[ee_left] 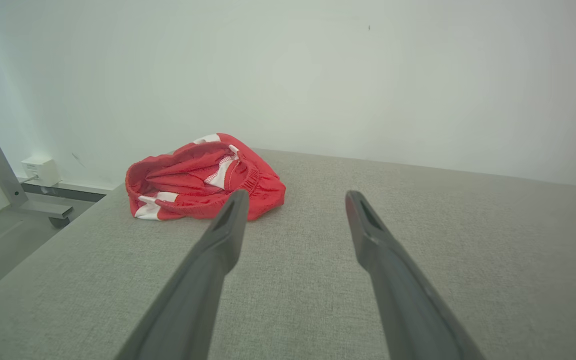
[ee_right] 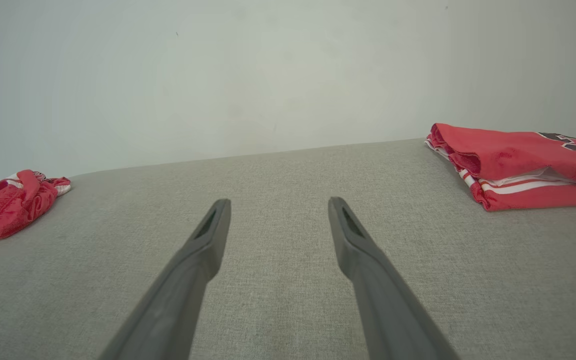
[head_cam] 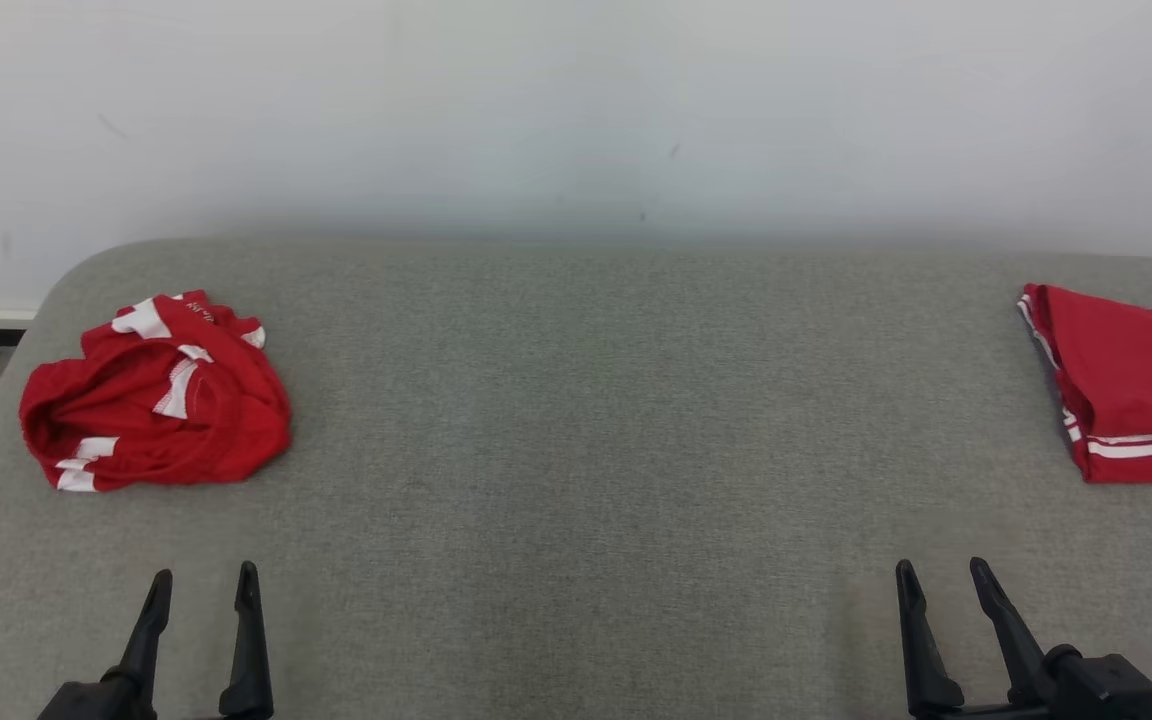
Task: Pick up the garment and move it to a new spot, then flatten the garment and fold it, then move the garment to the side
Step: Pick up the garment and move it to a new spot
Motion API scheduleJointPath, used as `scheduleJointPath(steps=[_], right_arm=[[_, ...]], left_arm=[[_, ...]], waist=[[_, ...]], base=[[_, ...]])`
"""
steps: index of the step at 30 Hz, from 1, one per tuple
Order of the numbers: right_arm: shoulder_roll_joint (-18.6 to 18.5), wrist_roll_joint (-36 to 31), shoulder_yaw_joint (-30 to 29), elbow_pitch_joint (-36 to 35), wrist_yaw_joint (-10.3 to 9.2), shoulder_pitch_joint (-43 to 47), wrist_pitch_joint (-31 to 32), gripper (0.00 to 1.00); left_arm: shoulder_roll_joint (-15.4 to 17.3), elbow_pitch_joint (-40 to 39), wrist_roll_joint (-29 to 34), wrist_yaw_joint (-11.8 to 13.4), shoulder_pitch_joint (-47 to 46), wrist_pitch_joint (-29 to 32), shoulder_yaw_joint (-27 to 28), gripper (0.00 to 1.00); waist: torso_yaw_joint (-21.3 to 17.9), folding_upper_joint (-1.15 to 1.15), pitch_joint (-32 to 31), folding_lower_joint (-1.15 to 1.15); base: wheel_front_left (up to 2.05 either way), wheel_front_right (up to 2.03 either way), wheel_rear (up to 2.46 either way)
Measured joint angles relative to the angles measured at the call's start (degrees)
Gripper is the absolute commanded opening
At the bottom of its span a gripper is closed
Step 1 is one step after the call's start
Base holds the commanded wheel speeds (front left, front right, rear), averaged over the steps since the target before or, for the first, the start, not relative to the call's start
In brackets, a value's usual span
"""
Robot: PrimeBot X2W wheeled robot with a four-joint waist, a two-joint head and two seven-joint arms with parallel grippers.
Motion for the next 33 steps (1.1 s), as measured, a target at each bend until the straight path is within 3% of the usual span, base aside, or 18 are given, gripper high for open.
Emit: scheduleJointPath(steps=[22,28,33], right_arm=[[-0.41,-0.68,0.65,0.16,0.00,-2.16,0.00,1.00],[-0.68,-0.97,1.24,0.20,0.00,-2.76,0.00,1.00],[-0.92,-1.11,1.49,0.15,0.00,-3.25,0.00,1.00]], left_arm=[[0.00,1.02,-0.20,0.05,-1.58,0.01,2.76,1.00],[-0.01,0.98,-0.93,1.26,-1.46,0.00,3.32,1.00],[0.01,0.97,-1.60,1.57,-1.46,0.00,3.71,1.00]], waist=[[16.19,0.00,2.77,0.00],[20.23,0.01,3.76,0.00],[21.64,0.00,4.73,0.00]], base=[[0.00,0.00,0.00],[0.00,0.00,0.00],[0.00,0.00,0.00]])
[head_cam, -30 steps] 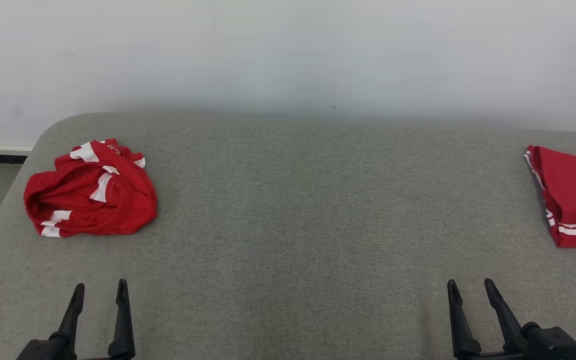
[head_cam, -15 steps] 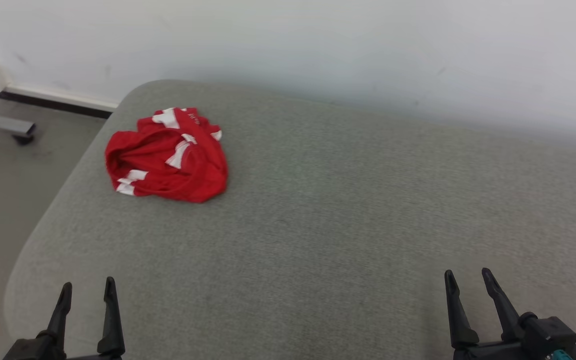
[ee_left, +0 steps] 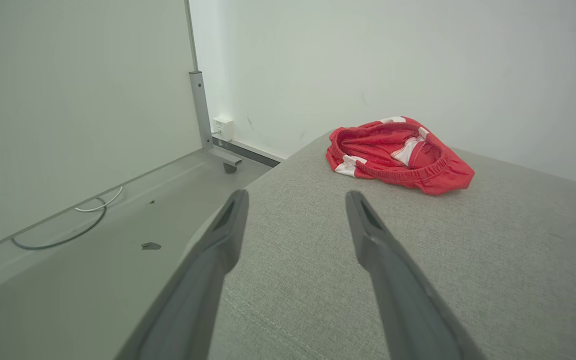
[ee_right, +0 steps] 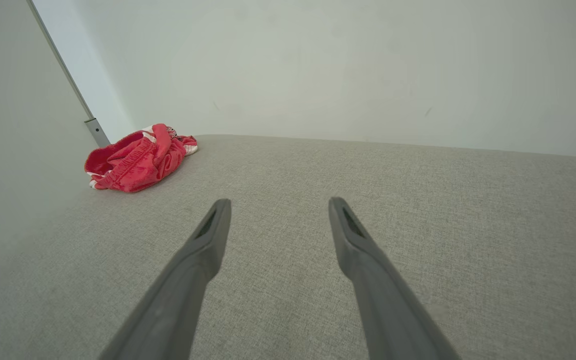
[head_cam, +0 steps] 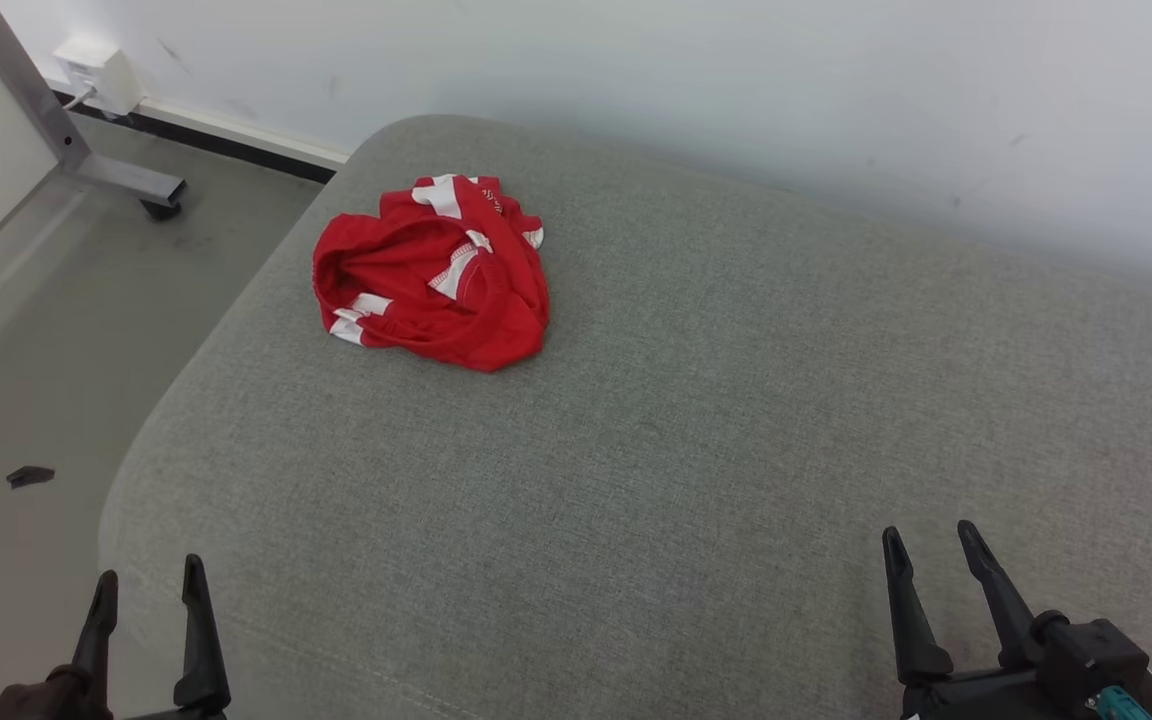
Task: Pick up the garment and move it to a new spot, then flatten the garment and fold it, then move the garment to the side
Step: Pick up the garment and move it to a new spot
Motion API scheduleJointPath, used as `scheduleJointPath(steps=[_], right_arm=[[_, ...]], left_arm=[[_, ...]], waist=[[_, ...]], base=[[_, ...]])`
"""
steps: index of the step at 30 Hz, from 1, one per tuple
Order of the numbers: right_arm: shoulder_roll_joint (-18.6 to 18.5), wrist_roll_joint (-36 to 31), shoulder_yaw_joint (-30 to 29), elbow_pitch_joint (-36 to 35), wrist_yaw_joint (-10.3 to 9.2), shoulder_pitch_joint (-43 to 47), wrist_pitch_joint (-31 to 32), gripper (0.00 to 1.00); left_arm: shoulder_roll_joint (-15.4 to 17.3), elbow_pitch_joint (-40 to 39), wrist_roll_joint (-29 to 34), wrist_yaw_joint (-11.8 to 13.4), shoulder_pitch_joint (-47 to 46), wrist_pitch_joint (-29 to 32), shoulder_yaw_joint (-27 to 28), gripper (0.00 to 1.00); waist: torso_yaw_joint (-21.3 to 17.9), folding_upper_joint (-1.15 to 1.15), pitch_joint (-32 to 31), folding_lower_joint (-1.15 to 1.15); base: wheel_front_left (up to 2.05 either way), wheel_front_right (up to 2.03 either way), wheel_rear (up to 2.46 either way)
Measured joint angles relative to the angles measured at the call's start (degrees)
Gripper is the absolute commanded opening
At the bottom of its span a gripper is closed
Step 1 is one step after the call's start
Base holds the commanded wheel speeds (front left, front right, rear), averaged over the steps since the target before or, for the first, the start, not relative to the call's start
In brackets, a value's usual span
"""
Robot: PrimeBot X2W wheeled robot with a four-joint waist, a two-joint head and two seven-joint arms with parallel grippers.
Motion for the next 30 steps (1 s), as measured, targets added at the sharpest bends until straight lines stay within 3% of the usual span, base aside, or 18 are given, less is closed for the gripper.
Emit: scheduleJointPath(steps=[10,18,30], right_arm=[[-0.98,-0.08,0.62,0.10,0.00,-0.99,0.00,1.00],[-2.82,-0.88,0.11,-0.70,0.00,-3.91,0.00,1.00],[-4.64,-1.98,-3.41,-4.68,0.00,-8.21,0.02,1.00]], left_arm=[[-0.01,-0.02,-1.86,0.81,-0.37,0.00,0.40,1.00],[0.42,-0.63,-1.80,-0.45,-8.82,0.00,1.44,1.00],[8.69,5.68,-5.05,-2.30,-32.66,-0.01,3.91,1.00]], waist=[[-0.67,0.00,1.38,0.00],[-3.65,0.00,3.68,0.00],[-12.51,0.01,11.09,0.01]], base=[[0.00,0.00,0.00],[0.00,0.00,0.00],[0.00,0.00,0.00]])
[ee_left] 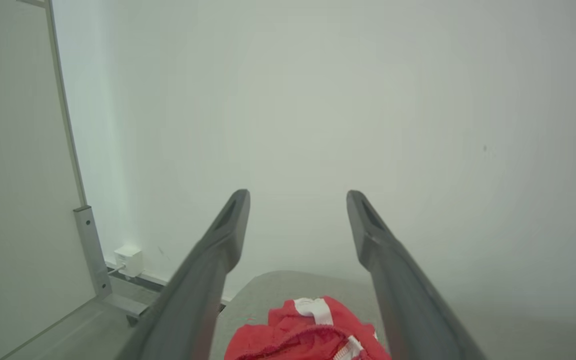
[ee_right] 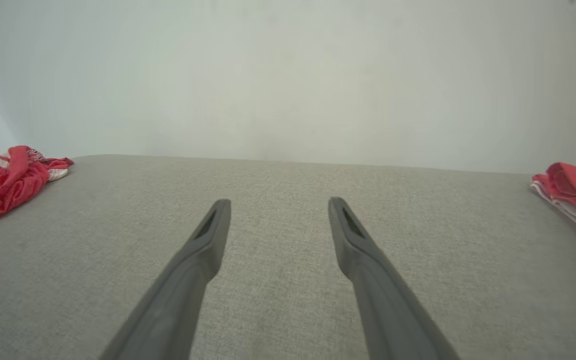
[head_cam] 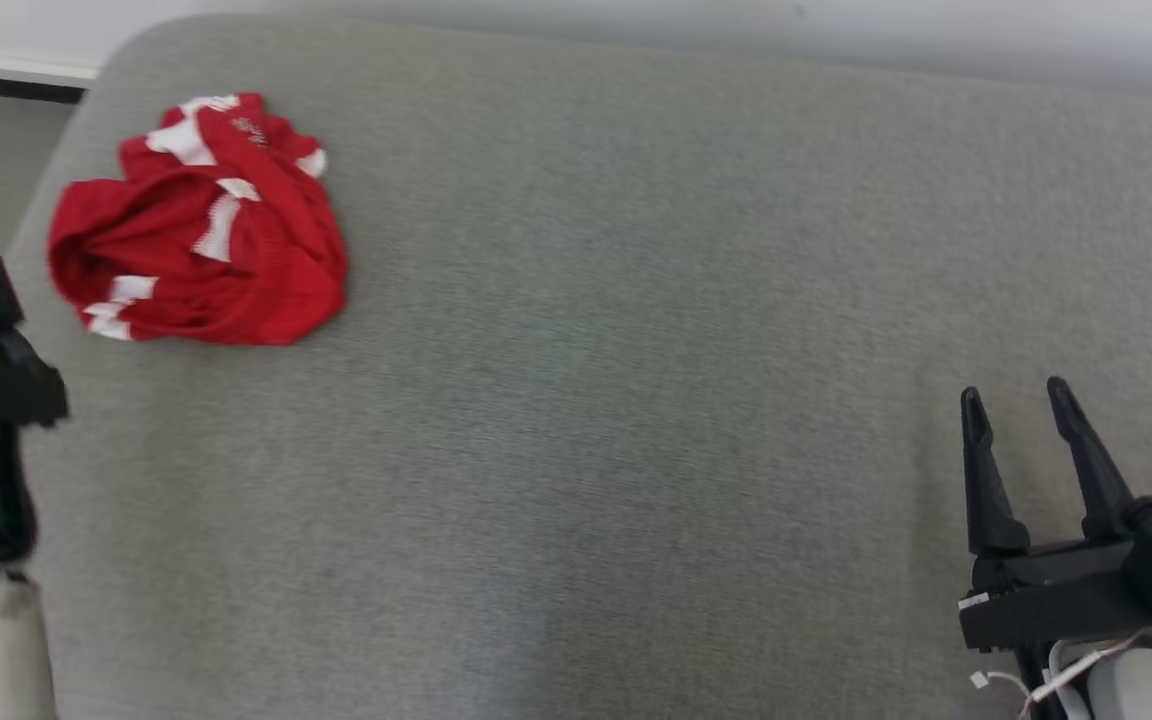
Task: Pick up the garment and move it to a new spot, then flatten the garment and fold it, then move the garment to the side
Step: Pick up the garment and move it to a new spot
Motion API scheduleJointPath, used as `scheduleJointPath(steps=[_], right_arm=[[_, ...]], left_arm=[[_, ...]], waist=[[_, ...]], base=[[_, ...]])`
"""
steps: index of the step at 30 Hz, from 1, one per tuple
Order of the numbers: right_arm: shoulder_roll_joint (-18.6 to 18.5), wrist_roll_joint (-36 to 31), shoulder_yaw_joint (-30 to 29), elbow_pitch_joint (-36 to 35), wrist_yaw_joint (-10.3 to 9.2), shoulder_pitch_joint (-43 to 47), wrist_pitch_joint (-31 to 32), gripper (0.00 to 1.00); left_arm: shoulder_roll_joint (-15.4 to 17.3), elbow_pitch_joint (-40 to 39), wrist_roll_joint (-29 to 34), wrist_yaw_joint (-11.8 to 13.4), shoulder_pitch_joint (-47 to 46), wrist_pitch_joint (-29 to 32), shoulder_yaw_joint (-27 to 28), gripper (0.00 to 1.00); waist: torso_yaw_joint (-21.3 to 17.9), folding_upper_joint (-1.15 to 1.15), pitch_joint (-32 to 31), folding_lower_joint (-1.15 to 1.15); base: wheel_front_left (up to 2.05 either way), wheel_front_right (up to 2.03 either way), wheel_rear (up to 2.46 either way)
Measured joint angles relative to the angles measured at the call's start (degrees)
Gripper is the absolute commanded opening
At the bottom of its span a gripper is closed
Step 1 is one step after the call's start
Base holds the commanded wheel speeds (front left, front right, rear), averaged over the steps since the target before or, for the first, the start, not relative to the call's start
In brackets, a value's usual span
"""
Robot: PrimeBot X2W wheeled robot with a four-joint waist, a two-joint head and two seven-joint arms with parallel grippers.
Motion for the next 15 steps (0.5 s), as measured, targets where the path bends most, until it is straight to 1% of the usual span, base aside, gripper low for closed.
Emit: scheduleJointPath(steps=[2,8,12,13,14,15], right_arm=[[0.18,-0.14,-0.80,-1.16,0.00,-0.01,-0.02,1.00],[0.62,-0.58,-2.94,-3.38,0.00,0.04,-0.01,1.00],[0.71,-0.70,-3.75,-4.45,0.00,0.05,-0.01,1.00],[0.77,-0.70,-3.78,-4.63,0.00,0.04,-0.01,1.00],[0.77,-0.70,-3.78,-4.63,0.00,0.04,-0.01,1.00],[0.80,-0.70,-3.89,-4.80,0.00,0.03,-0.01,1.00]], left_arm=[[1.12,1.74,-0.27,-0.02,-3.15,0.01,-0.07,1.00],[6.59,11.48,-1.48,-0.38,-11.43,0.21,-2.03,1.00],[9.24,18.28,-3.18,-0.45,-15.49,1.76,-3.86,1.00],[9.77,20.35,-3.69,-0.44,-16.30,3.23,-3.94,1.00],[9.77,20.35,-3.69,-0.44,-16.30,3.23,-3.94,1.00],[10.25,22.09,-3.82,-0.44,-16.93,4.52,-4.36,1.00]], waist=[[-1.82,0.00,1.37,0.00],[-7.12,0.00,5.28,-0.01],[-9.95,0.00,7.85,0.00],[-10.52,0.00,8.47,-0.01],[-10.52,0.00,8.47,-0.01],[-11.03,0.00,9.10,-0.01]], base=[[0.00,0.00,0.00],[0.00,0.00,0.00],[0.00,0.00,0.00],[0.00,0.00,0.00],[0.00,0.00,0.00],[0.00,0.00,0.00]])
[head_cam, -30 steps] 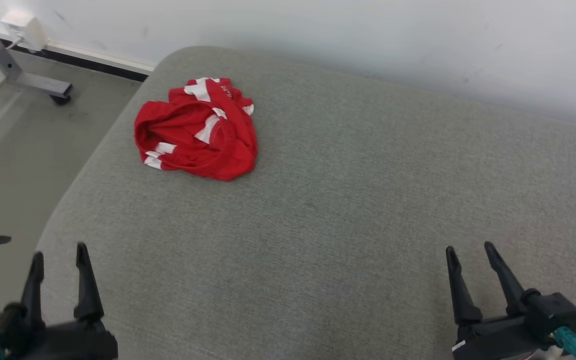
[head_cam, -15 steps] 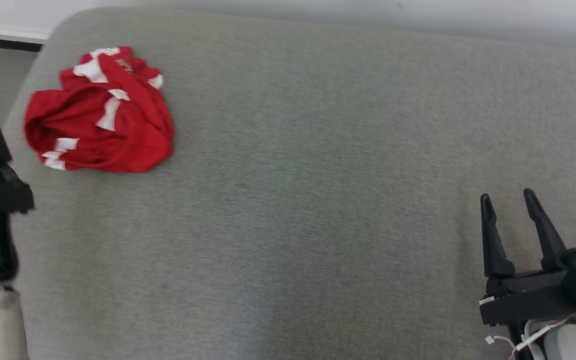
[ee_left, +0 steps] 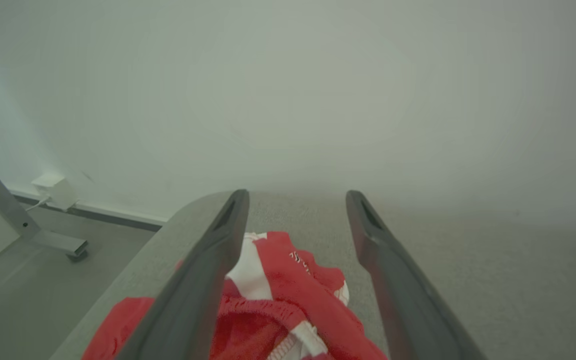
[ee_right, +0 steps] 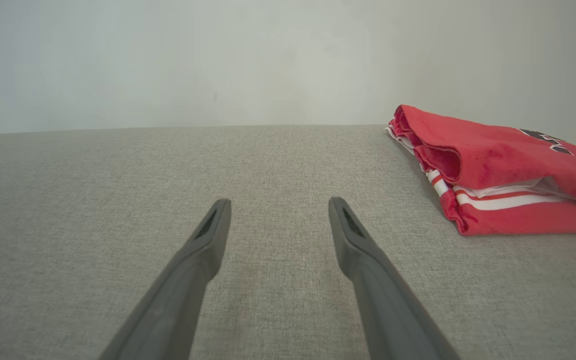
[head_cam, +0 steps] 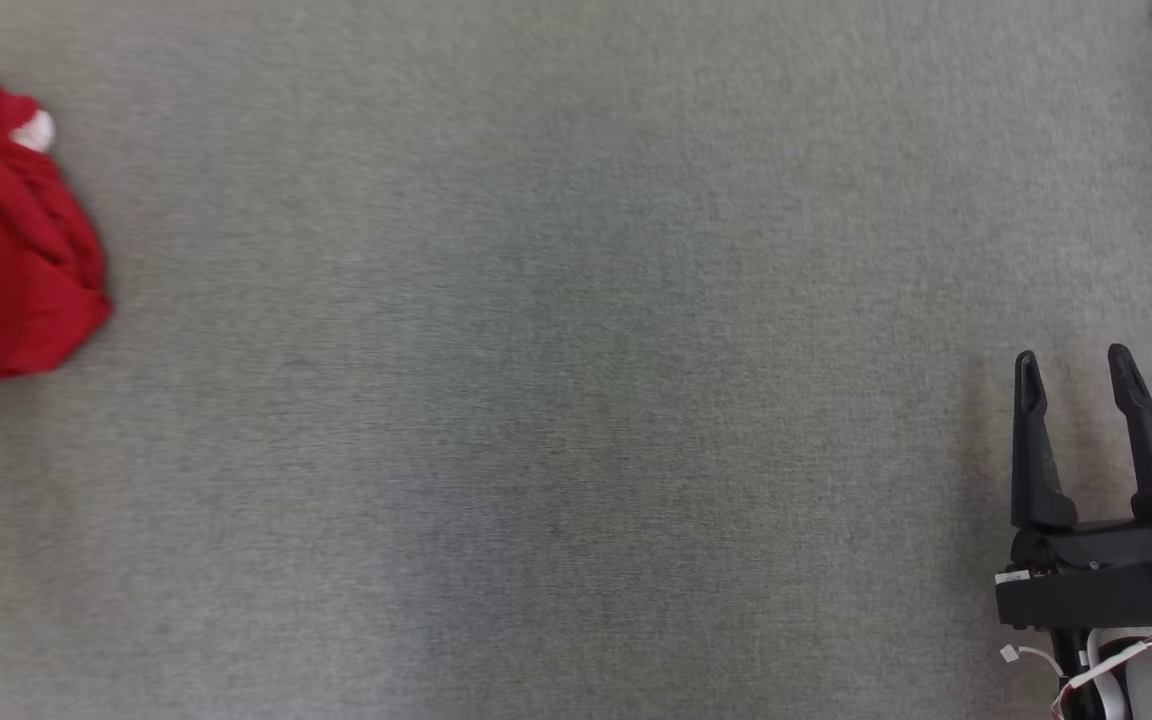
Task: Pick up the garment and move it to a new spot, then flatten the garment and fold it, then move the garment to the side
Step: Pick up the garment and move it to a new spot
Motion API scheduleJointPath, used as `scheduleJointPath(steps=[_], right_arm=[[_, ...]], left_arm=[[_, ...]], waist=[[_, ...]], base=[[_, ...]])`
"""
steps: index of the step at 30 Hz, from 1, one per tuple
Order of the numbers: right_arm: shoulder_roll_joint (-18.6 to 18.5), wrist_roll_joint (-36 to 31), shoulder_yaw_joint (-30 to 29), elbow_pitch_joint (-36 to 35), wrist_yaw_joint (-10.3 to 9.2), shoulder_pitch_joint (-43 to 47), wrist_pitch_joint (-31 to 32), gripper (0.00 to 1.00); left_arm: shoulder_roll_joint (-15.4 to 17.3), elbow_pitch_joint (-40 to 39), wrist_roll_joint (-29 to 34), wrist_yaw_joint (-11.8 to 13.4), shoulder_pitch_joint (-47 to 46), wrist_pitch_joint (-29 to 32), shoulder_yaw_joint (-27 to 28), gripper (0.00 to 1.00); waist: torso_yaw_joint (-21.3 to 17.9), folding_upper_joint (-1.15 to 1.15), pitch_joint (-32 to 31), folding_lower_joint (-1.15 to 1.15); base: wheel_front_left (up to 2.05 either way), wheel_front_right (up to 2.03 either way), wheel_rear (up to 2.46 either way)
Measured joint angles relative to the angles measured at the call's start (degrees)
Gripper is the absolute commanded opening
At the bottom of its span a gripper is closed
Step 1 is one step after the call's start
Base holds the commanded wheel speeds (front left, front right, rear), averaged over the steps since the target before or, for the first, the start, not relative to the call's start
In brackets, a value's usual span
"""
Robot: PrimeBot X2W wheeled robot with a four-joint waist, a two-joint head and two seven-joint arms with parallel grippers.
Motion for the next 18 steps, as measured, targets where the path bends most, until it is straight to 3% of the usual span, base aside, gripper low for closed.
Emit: scheduleJointPath(steps=[6,14,15,16,18], right_arm=[[-0.03,-0.31,-0.60,-0.42,0.00,-0.32,0.00,1.00],[-0.03,-0.67,-0.08,-0.47,0.00,-1.51,0.00,1.00],[-0.03,-0.67,-0.09,-0.46,0.00,-1.51,0.00,1.00],[-0.04,-0.67,-0.08,-0.43,0.00,-1.51,0.00,1.00],[-0.03,-0.67,-0.10,-0.29,0.00,-1.50,0.00,1.00]], left_arm=[[0.62,10.02,-0.99,-0.01,-2.69,6.69,-1.25,1.00],[0.01,16.94,-4.66,-0.01,-3.88,10.09,-2.34,0.97],[0.02,17.27,-4.91,0.00,-4.03,9.90,-2.63,0.35],[0.10,17.64,-5.06,0.00,-4.15,9.57,-2.93,0.00],[0.36,18.18,-5.39,0.00,-4.22,8.64,-3.75,0.00]], waist=[[-1.92,0.00,3.26,0.00],[-2.50,0.00,4.72,-0.01],[-2.54,0.00,4.69,-0.01],[-2.59,0.00,4.63,-0.01],[-2.67,0.00,4.37,-0.01]], base=[[0.00,0.00,0.00],[0.00,0.00,0.00],[0.00,0.00,0.00],[0.00,0.00,0.00],[0.00,0.00,0.00]])
